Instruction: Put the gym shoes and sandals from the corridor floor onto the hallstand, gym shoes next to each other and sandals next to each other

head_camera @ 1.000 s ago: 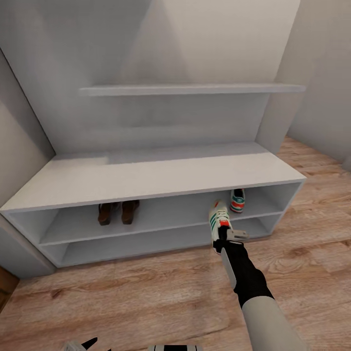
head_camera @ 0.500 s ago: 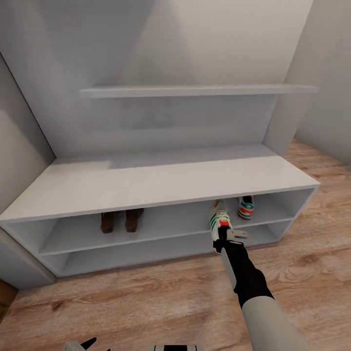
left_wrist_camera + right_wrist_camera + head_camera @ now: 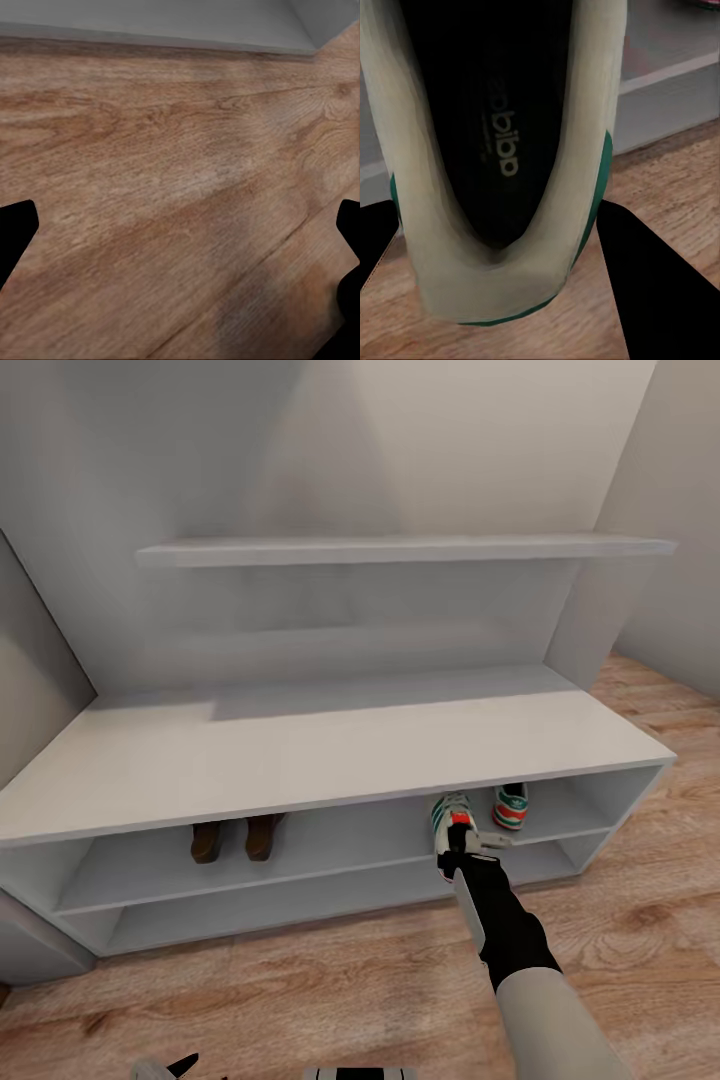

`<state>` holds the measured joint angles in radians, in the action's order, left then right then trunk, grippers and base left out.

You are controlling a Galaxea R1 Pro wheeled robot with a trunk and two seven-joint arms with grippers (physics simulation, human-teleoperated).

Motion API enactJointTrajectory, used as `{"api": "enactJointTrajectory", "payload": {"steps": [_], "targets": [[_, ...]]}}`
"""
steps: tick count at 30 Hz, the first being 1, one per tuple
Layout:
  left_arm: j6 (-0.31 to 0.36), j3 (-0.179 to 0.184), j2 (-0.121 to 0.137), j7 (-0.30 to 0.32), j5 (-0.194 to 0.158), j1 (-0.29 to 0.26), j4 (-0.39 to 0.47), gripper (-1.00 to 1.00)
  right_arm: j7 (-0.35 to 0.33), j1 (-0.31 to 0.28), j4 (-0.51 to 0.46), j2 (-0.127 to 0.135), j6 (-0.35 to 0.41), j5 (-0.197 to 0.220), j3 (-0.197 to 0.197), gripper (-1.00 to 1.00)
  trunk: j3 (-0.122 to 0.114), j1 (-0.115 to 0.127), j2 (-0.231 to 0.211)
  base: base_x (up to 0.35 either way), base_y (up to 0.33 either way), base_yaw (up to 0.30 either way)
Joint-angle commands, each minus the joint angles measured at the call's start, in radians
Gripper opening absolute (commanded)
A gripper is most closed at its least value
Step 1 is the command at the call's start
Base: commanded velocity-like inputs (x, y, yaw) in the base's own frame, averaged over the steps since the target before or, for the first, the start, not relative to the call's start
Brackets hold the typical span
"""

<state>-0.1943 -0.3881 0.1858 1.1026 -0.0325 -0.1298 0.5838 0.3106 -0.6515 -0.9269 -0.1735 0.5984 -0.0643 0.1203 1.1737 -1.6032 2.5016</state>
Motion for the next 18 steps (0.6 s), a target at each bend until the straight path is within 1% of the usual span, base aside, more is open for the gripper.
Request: {"api": "enactJointTrajectory", "payload": {"steps": [1,4,8,10,18], "targets": [[-0.005,-0.002,0.0,0.003,-0.001,-0.001,-0.001,1.0,-0.001,0.0,-0.001,-0.001,0.006,-0.007,0.002,-1.0,0.001,0.0,0.0,0.273,-0.049,-0.042],[-0.004,-0.002,0.0,0.003,-0.001,-0.001,-0.001,1.0,-0.001,0.0,-0.001,-0.001,0.006,-0.006,0.003,-1.0,0.001,0.0,0.0,0.204,-0.028,-0.143],[-0.004,-0.002,0.0,0.003,-0.001,-0.001,-0.001,1.0,-0.001,0.0,-0.001,-0.001,0.006,-0.007,0.003,-1.0,0.001,0.0,0.0,0.071,-0.009,-0.225],[-0.005,-0.002,0.0,0.003,-0.001,-0.001,-0.001,1.0,-0.001,0.0,-0.001,-0.001,0.006,-0.007,0.003,-1.0,0.001,0.0,0.0,0.025,-0.003,-0.119],[-0.007,0.004,0.002,0.003,0.001,-0.001,0.0,1.0,-0.001,0.0,-0.001,-0.001,0.006,-0.007,0.004,-1.0,0.001,0.0,0.0,0.004,-0.001,-0.021]]}}
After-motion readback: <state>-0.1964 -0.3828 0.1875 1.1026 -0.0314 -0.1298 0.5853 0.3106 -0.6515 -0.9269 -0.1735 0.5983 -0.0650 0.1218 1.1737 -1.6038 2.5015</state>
